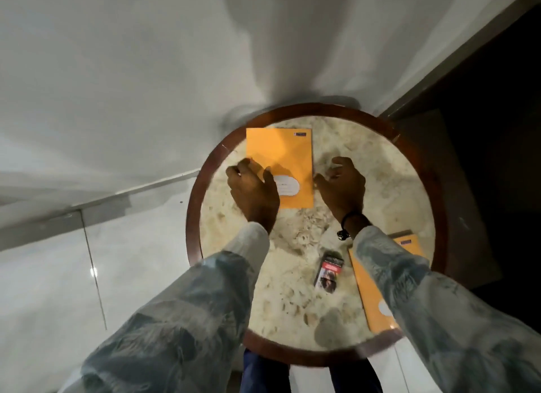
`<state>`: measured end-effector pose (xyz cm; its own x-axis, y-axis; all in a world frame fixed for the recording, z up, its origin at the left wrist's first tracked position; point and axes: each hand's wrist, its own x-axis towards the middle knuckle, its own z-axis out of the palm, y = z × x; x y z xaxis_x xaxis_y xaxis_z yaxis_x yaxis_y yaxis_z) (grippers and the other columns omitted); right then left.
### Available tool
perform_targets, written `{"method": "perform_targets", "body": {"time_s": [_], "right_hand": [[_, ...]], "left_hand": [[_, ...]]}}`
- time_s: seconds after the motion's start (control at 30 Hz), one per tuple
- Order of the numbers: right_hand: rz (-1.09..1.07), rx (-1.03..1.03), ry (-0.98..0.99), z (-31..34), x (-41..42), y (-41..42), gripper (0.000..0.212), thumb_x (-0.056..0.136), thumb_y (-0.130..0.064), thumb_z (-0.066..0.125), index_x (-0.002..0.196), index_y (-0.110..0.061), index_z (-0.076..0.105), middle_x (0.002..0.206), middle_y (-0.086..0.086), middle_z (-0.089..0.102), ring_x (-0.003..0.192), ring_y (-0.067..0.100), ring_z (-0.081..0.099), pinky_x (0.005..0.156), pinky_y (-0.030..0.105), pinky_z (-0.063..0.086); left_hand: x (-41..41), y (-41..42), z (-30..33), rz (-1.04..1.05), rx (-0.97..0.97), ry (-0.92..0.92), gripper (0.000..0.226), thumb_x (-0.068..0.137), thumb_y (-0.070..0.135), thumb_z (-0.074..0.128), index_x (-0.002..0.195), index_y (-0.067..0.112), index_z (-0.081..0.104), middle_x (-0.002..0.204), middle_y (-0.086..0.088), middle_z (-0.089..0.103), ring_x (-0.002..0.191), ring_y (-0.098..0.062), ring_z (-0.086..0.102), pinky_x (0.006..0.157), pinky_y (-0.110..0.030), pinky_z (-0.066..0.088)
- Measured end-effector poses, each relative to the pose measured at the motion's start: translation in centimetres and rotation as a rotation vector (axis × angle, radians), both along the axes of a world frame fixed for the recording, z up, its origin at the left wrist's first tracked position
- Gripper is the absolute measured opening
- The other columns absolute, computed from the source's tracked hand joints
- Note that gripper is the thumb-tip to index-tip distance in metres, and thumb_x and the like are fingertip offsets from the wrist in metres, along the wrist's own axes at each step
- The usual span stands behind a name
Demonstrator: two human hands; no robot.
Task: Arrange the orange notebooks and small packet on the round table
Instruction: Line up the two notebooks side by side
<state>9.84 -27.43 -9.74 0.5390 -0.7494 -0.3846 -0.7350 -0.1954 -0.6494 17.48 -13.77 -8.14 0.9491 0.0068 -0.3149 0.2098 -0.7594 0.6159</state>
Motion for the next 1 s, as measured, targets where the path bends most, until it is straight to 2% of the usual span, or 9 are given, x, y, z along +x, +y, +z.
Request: {"method": "perform_targets", "body": {"time_s": [0.1,0.2,0.3,0.37,0.43,0.6,0.77,0.87,1.0], "right_hand": [[0.017,-0.035,0.065,1.5,-6.3,-0.9,0.043,0.083,-0.023,0.075,0.122,-0.011,0.061,0.105,0.011,0.073,0.097,0.03,0.069,0.085,0.047,0.059],[0.037,-0.107,0.204,2.6,-13.7,-2.3,0.046,0.082,-0.024,0.071,0.125,-0.013,0.059,0.119,0.012,0.068,0.113,0.034,0.062,0.093,0.049,0.054],[0.034,-0.178,0.378,3.2,-21.2,-4.1,0.054,0.078,-0.026,0.072,0.128,-0.013,0.056,0.126,0.017,0.063,0.117,0.04,0.059,0.093,0.048,0.054],[0.019,-0.098,0.505,3.2,-25.4,-4.9,0.069,0.079,-0.03,0.074,0.139,-0.009,0.047,0.137,0.02,0.055,0.123,0.043,0.055,0.097,0.051,0.053],[0.014,0.023,0.535,2.9,-28.4,-5.4,0.073,0.081,-0.035,0.078,0.14,-0.006,0.045,0.137,0.021,0.052,0.121,0.046,0.057,0.098,0.054,0.054],[0.034,0.101,0.493,2.6,-31.2,-6.7,0.059,0.083,-0.04,0.077,0.128,-0.012,0.052,0.13,0.015,0.059,0.113,0.041,0.064,0.093,0.049,0.057],[0.005,0.083,0.452,3.3,-31.0,-8.6,0.062,0.084,-0.05,0.071,0.131,-0.016,0.051,0.13,0.012,0.057,0.111,0.038,0.064,0.088,0.047,0.058],[-0.015,0.084,0.32,3.8,-27.2,-9.0,0.06,0.084,-0.053,0.071,0.129,-0.018,0.051,0.129,0.009,0.058,0.11,0.034,0.064,0.09,0.051,0.058],[0.037,0.058,0.134,3.8,-18.2,-7.5,0.047,0.083,-0.046,0.072,0.117,-0.02,0.053,0.12,0.006,0.062,0.106,0.029,0.063,0.082,0.041,0.055]], "left_hand": [[-8.9,-1.0,1.0,-0.065,-0.115,0.145,0.021,0.095,0.011,0.059,0.114,0.001,0.062,0.115,-0.02,0.061,0.105,-0.038,0.062,0.089,-0.042,0.051],[-17.7,-2.9,1.8,-0.117,-0.103,0.387,0.017,0.096,0.013,0.057,0.106,0.003,0.067,0.11,-0.019,0.071,0.106,-0.037,0.066,0.086,-0.036,0.051],[-25.2,-5.2,2.6,-0.143,-0.07,0.534,0.025,0.1,0.019,0.056,0.12,0.004,0.061,0.125,-0.02,0.066,0.117,-0.039,0.062,0.09,-0.038,0.048],[-28.3,-6.8,2.6,-0.159,0.018,0.575,0.038,0.101,0.021,0.054,0.135,0.004,0.05,0.139,-0.02,0.053,0.127,-0.042,0.054,0.101,-0.046,0.046],[-30.0,-8.4,2.5,-0.111,0.1,0.562,0.044,0.1,0.019,0.054,0.139,0.003,0.044,0.141,-0.02,0.045,0.128,-0.043,0.05,0.104,-0.051,0.044],[-31.1,-10.7,1.7,0.017,0.195,0.548,0.046,0.096,0.028,0.059,0.132,0.003,0.046,0.136,-0.022,0.048,0.126,-0.045,0.051,0.104,-0.053,0.043],[-29.3,-12.0,2.2,-0.051,-0.037,0.352,0.028,0.093,0.012,0.058,0.117,-0.001,0.059,0.123,-0.022,0.056,0.11,-0.039,0.058,0.091,-0.045,0.049],[-24.8,-12.3,2.8,-0.067,-0.103,0.258,0.024,0.096,0.015,0.058,0.116,0.002,0.06,0.12,-0.019,0.056,0.103,-0.032,0.058,0.083,-0.032,0.044],[-15.3,-9.4,2.5,-0.061,-0.121,0.135,0.026,0.094,0.013,0.065,0.118,0.003,0.062,0.113,-0.019,0.058,0.098,-0.031,0.059,0.083,-0.033,0.047]]}}
